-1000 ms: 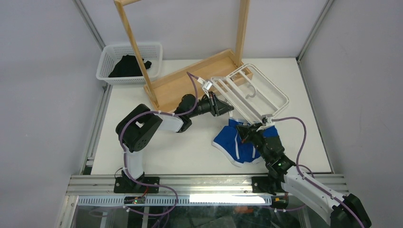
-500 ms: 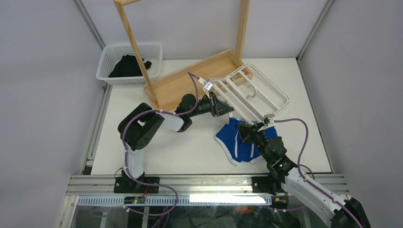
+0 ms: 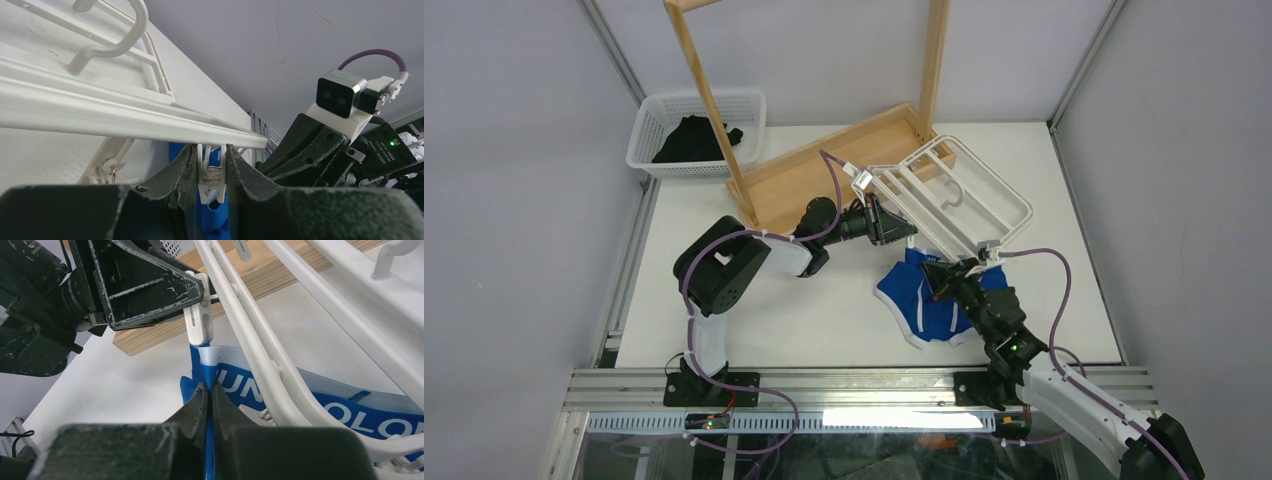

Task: Clip the underwear to the hanger
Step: Clamp the underwear onto the hanger.

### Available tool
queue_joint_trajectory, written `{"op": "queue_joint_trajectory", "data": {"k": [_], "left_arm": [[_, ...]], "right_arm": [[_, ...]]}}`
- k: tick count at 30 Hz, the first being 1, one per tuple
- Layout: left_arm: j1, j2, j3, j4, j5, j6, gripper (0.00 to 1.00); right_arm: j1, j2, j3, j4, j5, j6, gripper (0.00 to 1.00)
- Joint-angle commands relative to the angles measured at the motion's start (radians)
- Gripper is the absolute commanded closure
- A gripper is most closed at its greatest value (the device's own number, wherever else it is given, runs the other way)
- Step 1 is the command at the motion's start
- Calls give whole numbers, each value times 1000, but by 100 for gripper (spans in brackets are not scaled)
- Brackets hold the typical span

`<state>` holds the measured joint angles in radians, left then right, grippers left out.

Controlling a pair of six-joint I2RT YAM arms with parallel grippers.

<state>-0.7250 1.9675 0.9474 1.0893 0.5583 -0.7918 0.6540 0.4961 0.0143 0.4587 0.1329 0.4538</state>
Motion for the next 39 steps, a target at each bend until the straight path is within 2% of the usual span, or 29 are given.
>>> {"op": "queue_joint_trajectory", "data": {"k": [1,39], "left_arm": [[1,-5,5,139,52,-49,100],[0,2,-19,191,89,-80,100]], "right_arm": [[-2,3,-85,74,15,-6,100],[-2,47,-66,66,7,-3,100]]}}
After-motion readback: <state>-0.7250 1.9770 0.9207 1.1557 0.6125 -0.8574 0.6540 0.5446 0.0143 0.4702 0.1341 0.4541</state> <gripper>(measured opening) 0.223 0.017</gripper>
